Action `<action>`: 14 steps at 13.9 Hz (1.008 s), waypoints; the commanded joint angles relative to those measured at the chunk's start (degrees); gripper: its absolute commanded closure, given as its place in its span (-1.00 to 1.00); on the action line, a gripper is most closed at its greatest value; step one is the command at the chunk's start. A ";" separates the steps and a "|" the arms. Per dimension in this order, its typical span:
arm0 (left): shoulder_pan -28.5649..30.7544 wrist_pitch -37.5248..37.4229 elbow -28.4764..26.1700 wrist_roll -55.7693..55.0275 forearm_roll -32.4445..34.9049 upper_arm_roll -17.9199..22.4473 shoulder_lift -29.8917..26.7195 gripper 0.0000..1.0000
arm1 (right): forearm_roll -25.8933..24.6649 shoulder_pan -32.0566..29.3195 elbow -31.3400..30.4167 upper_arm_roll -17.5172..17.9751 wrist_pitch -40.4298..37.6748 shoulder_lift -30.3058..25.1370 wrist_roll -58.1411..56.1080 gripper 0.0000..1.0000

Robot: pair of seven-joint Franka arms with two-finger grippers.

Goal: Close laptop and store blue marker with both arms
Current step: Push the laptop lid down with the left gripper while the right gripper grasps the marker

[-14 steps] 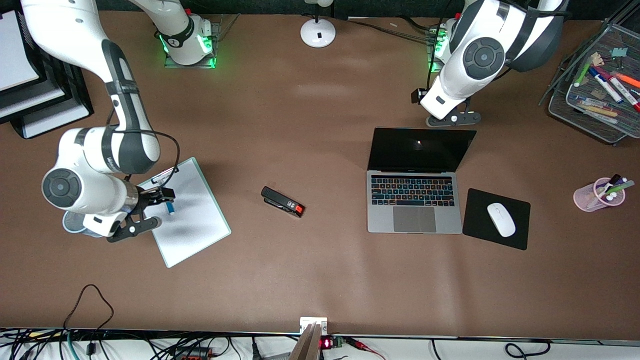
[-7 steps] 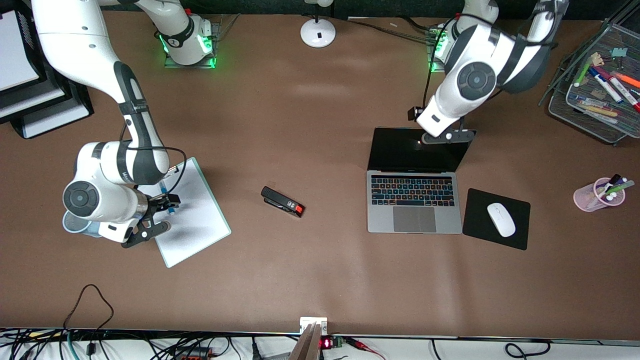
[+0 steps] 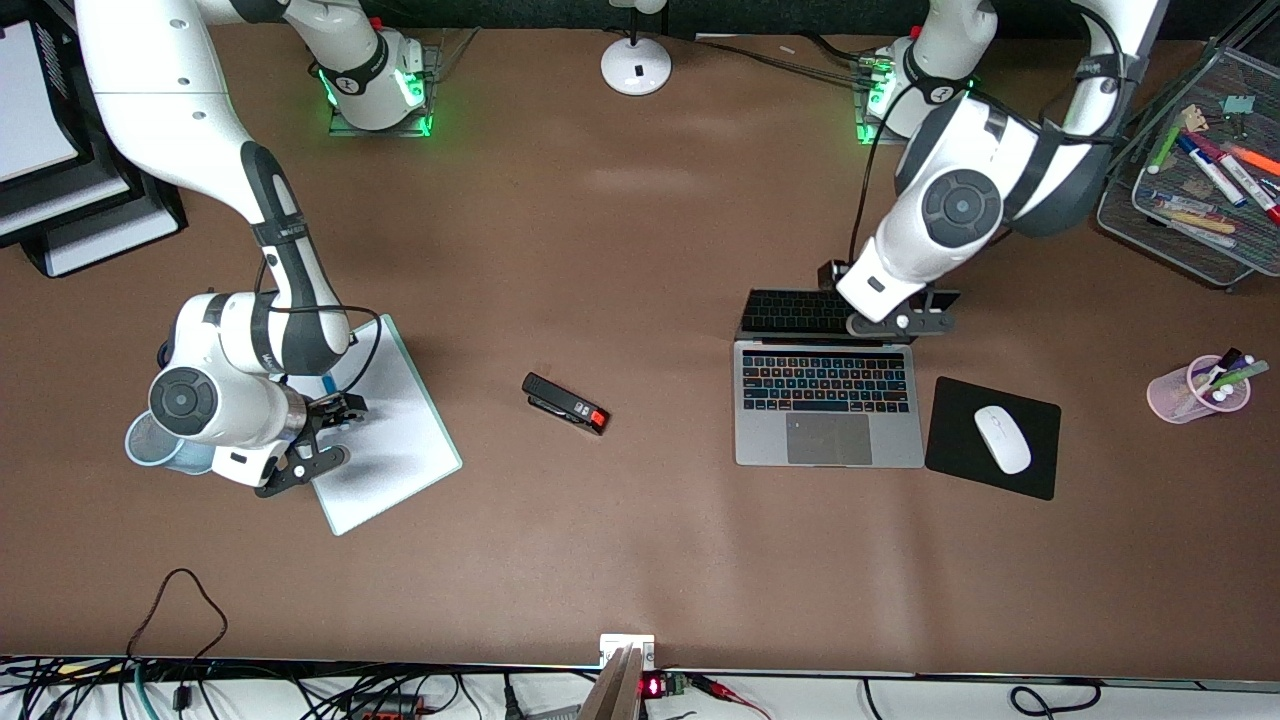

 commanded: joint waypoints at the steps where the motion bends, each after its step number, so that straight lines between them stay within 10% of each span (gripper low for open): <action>1: 1.57 0.90 6.80 0.52 3.54 -0.43 6.46 -1.00 | 0.88 -0.18 -1.92 0.07 1.64 -0.36 -1.61 -0.79; 8: 1.31 7.15 18.49 -0.01 8.03 1.24 19.46 -1.00 | 0.79 -0.36 -2.98 0.07 1.82 -0.09 -1.61 -0.41; 10: 1.40 10.13 19.47 -0.01 8.03 1.68 22.46 -1.00 | 0.79 -0.45 -2.98 0.07 1.82 0.00 -3.18 0.00; 14: 1.14 16.63 19.65 -0.01 8.03 3.61 26.85 -1.00 | 0.88 -0.45 -2.98 0.07 1.82 0.00 -3.19 -0.05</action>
